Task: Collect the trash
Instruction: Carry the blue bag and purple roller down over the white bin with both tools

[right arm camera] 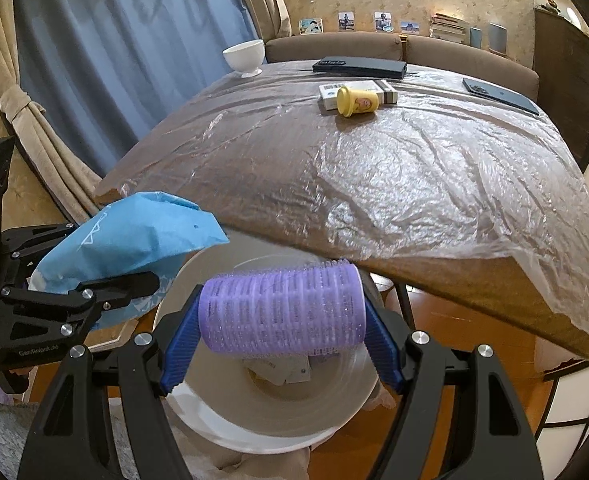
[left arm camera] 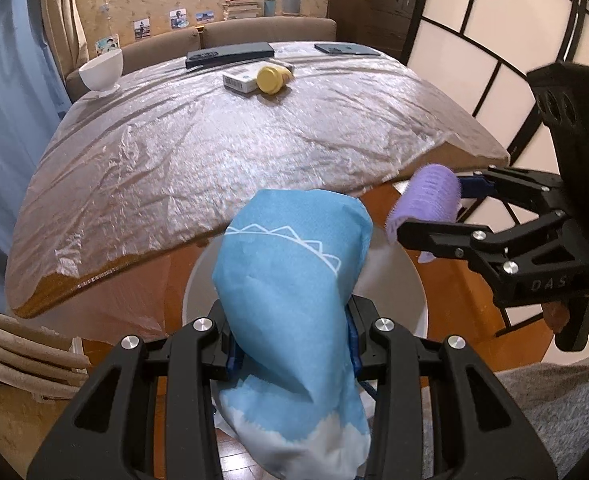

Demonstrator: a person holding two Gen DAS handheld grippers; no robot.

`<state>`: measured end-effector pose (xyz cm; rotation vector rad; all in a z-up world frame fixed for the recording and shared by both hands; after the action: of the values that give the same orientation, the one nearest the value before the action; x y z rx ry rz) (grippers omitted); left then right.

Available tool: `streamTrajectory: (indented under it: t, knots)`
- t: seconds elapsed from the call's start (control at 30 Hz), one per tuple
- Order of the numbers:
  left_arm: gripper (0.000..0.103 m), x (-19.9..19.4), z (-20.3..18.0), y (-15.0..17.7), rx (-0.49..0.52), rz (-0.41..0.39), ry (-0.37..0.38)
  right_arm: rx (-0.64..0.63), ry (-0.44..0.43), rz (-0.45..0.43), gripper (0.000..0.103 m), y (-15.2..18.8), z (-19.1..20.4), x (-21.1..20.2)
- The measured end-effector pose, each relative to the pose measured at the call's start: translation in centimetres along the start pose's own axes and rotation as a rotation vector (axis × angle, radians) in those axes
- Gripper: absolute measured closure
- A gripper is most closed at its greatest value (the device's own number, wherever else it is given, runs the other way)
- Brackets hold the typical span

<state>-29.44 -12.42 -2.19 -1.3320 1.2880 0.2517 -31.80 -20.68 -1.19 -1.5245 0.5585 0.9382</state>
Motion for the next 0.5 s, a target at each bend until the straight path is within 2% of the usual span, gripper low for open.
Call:
streamTrajectory:
  t: [0.17,0.5]
  knots:
    - [0.064,0.9,0.1,1.1,-0.018,0.022,0.012,-0.008,0.001,0.026,0.031,0.9,0.4,0.7]
    - [0.064,3.2,1.6,2.2,-0.034,0.068,-0.021,-0.021,0.025,0.076,0.031,2.3,0.6,3.1]
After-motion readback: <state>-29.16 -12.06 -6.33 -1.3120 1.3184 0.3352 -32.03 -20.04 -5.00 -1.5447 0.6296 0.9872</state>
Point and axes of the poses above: each gripper's, at about its wrist camera, not at the fingertips, and x roughly the way its jaws point, z to its left, y to its underside, the point moved 8 cm from there along x, roughly the way its jaws point, and after that the axes turned 15 degrees about y, right-handed, at the moved point
